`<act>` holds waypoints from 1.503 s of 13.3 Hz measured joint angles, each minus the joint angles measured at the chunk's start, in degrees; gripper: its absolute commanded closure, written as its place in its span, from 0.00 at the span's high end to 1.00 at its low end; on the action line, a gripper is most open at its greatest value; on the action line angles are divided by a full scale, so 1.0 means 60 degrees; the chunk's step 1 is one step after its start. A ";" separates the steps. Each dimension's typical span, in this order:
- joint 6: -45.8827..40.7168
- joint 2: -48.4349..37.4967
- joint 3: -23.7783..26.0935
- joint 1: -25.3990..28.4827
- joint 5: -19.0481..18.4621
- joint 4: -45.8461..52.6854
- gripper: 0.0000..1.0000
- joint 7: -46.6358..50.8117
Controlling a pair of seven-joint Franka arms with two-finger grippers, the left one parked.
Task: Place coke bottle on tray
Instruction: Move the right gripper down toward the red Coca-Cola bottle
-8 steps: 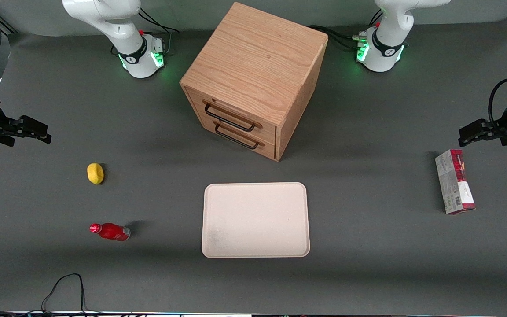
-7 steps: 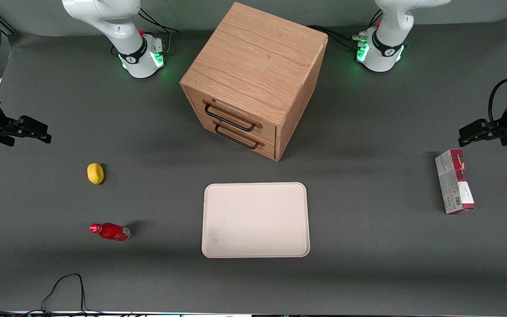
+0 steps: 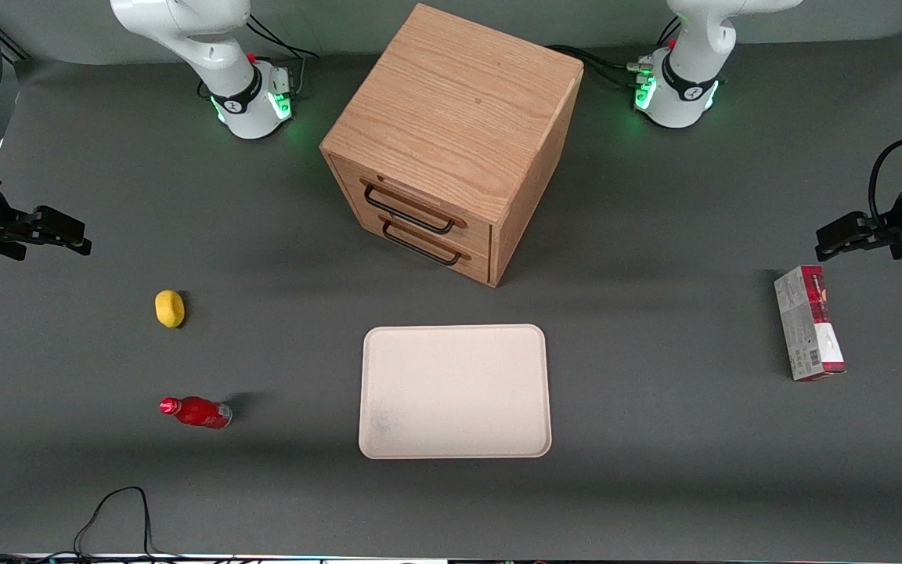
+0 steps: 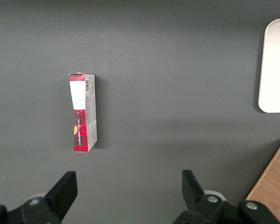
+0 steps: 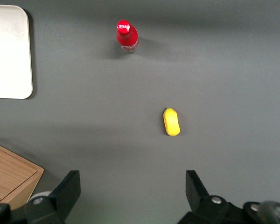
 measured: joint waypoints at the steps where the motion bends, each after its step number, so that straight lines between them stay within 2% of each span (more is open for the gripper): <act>1: 0.0014 0.0063 0.0000 0.0000 0.0000 0.0098 1.00 0.0000; 5: 0.0028 0.1101 0.0016 0.0001 0.0070 0.1411 1.00 0.0000; 12: -0.0549 0.4363 0.0206 0.0002 0.0271 0.5495 1.00 0.0000; 15: -0.0550 0.4911 0.0256 -0.0001 0.0271 0.6090 1.00 0.0000; 20: -0.0463 0.5685 0.0280 -0.0004 0.0282 0.6097 1.00 0.0000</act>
